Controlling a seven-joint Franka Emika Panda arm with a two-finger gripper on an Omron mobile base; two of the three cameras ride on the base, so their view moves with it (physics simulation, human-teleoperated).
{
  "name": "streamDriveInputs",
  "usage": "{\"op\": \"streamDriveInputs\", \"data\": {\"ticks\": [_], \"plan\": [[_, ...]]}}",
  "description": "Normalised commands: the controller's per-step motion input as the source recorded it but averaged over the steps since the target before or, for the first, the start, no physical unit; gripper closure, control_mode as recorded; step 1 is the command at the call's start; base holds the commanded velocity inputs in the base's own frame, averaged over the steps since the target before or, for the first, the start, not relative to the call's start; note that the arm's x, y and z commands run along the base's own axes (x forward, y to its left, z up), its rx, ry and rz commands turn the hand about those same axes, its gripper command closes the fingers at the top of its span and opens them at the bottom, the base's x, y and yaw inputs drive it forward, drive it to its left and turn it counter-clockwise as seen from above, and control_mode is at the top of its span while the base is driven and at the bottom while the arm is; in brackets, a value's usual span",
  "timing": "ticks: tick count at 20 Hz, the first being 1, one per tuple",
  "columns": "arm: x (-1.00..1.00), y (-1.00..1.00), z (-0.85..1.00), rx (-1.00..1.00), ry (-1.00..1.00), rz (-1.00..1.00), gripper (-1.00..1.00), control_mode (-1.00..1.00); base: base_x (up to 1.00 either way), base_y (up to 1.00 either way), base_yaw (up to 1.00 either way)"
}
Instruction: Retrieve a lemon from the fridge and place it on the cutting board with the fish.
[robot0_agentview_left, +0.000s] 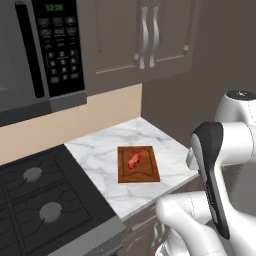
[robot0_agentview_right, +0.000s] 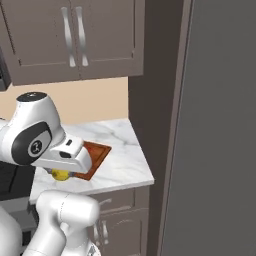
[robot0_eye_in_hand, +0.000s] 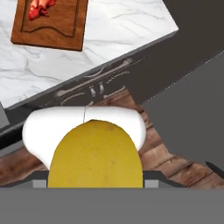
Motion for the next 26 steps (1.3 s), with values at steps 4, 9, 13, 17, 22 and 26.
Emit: {"op": "streamDriveInputs", "data": {"ticks": [4, 9, 13, 17, 22, 26], "plan": [[0.00, 0.00, 0.00, 0.00, 0.00, 0.00, 1.00, 1.00, 0.89, 0.00, 0.35], [0.00, 0.00, 0.00, 0.00, 0.00, 0.00, 1.00, 1.00, 0.43, 0.02, 0.28], [0.00, 0.00, 0.00, 0.00, 0.00, 0.00, 1.00, 1.00, 0.21, 0.01, 0.10], [0.00, 0.00, 0.00, 0.00, 0.00, 0.00, 1.00, 1.00, 0.23, 0.14, 0.04], [0.00, 0.00, 0.00, 0.00, 0.00, 0.00, 1.00, 1.00, 0.20, 0.18, 0.02], [0.18, 0.06, -0.13, 0.00, 0.00, 0.02, 1.00, -1.00, 0.05, 0.03, 0.00]]}}
